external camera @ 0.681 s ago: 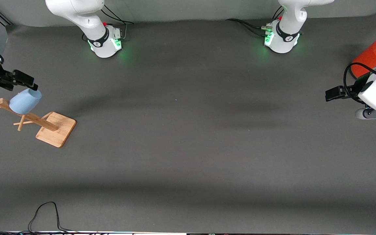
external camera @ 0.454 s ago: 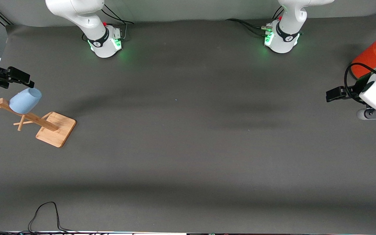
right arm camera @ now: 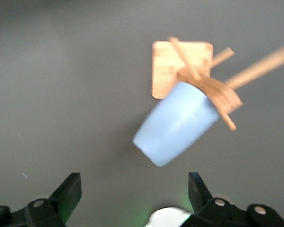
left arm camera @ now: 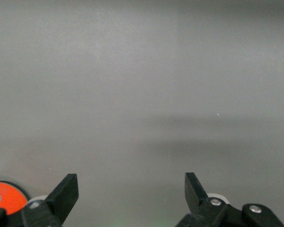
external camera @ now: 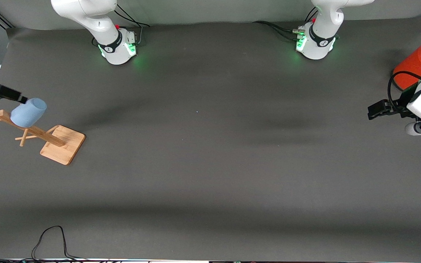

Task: Rotate and upright cup with both arms
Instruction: 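Reach the right gripper to the blue cup on the mug tree and grasp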

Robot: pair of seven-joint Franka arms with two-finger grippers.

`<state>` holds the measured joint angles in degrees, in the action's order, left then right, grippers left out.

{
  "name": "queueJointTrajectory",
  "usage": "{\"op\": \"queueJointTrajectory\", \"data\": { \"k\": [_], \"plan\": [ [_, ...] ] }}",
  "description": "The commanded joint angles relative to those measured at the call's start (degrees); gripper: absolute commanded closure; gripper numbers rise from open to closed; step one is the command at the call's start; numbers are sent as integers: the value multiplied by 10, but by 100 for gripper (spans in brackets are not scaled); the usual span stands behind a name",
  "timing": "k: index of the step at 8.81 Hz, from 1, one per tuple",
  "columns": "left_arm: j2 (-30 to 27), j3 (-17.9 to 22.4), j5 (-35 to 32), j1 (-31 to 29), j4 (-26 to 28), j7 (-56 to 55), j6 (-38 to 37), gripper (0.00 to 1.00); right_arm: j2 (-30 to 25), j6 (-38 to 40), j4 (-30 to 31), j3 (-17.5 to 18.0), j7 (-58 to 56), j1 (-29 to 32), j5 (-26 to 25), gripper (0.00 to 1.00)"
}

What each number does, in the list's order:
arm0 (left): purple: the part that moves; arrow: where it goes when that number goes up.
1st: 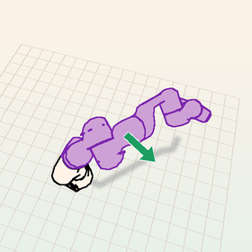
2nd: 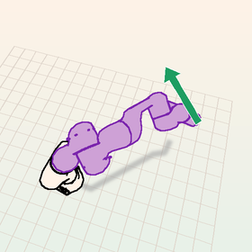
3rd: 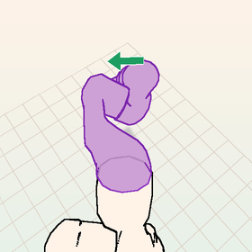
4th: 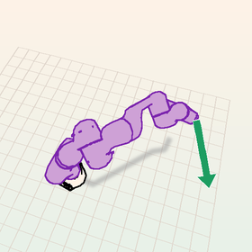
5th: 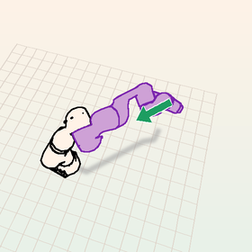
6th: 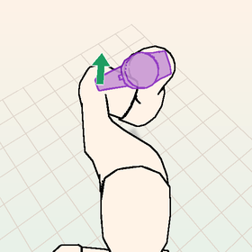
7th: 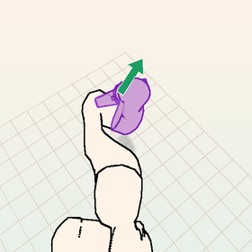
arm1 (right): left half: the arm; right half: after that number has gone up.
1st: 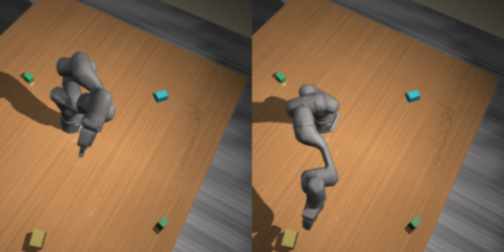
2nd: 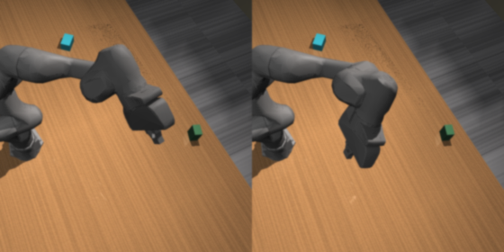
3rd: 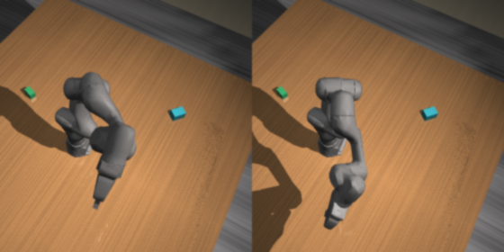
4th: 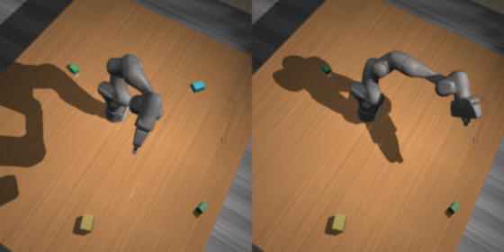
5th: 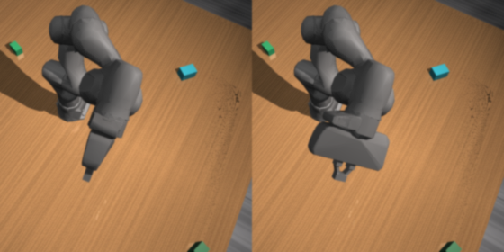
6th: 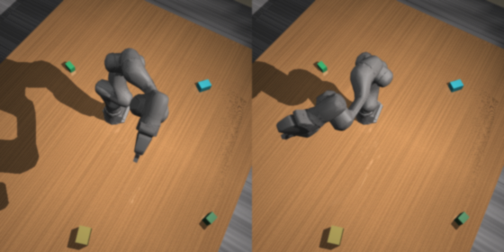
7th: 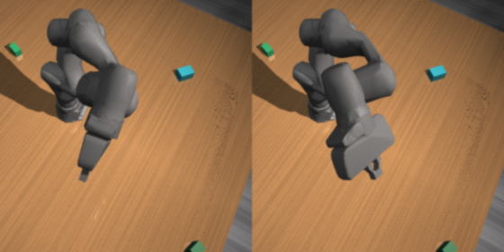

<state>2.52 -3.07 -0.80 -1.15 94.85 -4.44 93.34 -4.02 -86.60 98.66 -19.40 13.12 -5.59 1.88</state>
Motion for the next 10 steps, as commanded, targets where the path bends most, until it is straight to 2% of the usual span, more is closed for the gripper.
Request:
{"op": "queueJointTrajectory", "data": {
  "k": [1, 2, 3, 4, 6, 8, 10],
  "plan": [
    [-25, 1, -6, 1, 28, -2, 15, 0, -22, -20, 47, -23, 167, -1, 13, 0],
    [-25, 1, -6, 0, 28, -1, 10, 0, -24, -45, 71, -57, 170, -1, 26, 0],
    [-25, 1, -6, 1, 27, -1, 6, 0, -23, -76, 91, -76, 170, -1, 38, 0],
    [-25, 1, -6, 1, 26, -1, 5, 0, -20, -109, 110, -81, 171, -1, 40, 0],
    [-25, 1, -7, 4, 25, -1, 3, 0, -12, -122, 122, -90, 173, 1, 86, 0],
    [-25, 1, -7, 4, 24, -1, 3, 0, -9, -155, 154, -94, 174, 1, 90, 0],
    [-26, 0, -7, 5, 24, -1, 3, 0, -4, -176, 183, -114, 163, 1, 120, 0]
  ]
}}
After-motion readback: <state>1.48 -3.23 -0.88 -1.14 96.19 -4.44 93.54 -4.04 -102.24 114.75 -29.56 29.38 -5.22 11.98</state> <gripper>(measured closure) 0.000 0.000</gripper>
